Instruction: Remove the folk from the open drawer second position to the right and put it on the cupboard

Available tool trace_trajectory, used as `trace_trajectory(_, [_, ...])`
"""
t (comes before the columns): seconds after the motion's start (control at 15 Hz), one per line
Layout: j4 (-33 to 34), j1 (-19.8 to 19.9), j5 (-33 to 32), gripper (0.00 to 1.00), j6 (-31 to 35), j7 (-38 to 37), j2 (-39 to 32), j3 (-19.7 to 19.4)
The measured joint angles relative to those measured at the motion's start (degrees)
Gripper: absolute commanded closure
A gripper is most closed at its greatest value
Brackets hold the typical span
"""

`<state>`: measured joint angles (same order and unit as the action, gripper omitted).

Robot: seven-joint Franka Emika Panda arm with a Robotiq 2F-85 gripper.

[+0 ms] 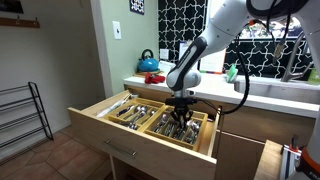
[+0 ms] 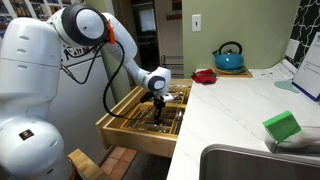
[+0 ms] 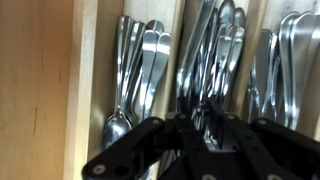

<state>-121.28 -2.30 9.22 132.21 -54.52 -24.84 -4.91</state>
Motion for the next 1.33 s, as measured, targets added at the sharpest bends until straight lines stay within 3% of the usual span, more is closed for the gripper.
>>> trace_trajectory(0.33, [1.16,0.01,0.16,0.72,-0.13,0.66,-1.2,0.01])
trace_trajectory(0.6, [2.02,0.0,0.16,0.82,-0.21,0.95,-1.79,0.03])
trace_trajectory(0.73, [2.54,-0.02,0.16,0.74,-0.24,1.04,-2.16,0.09])
trace_trajectory(1.07, [3.9,-0.04,0.04,0.66,-1.59,1.08,-3.18,0.09])
trace_trajectory(1.33, [4.8,-0.13,-0.09,0.96,-2.34,1.09,-3.95,0.09])
